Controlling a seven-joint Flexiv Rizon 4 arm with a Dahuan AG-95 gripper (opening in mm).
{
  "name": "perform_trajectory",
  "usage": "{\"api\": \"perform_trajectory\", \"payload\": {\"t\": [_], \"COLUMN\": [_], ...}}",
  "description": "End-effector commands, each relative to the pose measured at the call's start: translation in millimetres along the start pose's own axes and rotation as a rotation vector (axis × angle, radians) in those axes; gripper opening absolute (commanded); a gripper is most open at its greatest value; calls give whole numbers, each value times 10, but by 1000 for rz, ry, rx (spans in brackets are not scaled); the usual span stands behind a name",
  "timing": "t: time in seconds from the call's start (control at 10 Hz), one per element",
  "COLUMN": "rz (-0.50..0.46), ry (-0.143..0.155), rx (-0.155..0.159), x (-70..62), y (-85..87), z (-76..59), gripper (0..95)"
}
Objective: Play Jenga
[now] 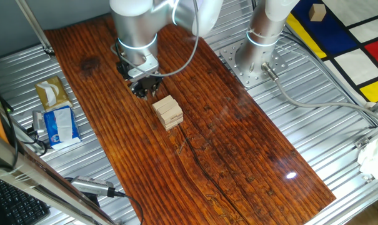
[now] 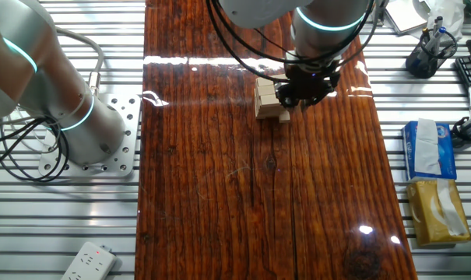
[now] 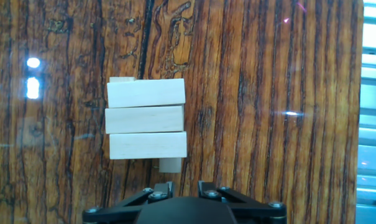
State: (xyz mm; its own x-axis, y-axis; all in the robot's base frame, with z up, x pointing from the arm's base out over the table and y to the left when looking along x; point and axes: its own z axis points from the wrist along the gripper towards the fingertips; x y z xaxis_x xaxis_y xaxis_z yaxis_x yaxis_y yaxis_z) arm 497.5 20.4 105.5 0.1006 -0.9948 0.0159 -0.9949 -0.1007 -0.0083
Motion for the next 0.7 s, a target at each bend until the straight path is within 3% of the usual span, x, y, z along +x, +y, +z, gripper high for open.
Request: {"api": "perform_trajectory", "payload": {"t": [0.1,0.7], "rz": [5,39], "ry": [3,3], "rx": [2,2], "x": [2,-9], "y": [6,18], "z": [20,125], "gripper": [190,190]}}
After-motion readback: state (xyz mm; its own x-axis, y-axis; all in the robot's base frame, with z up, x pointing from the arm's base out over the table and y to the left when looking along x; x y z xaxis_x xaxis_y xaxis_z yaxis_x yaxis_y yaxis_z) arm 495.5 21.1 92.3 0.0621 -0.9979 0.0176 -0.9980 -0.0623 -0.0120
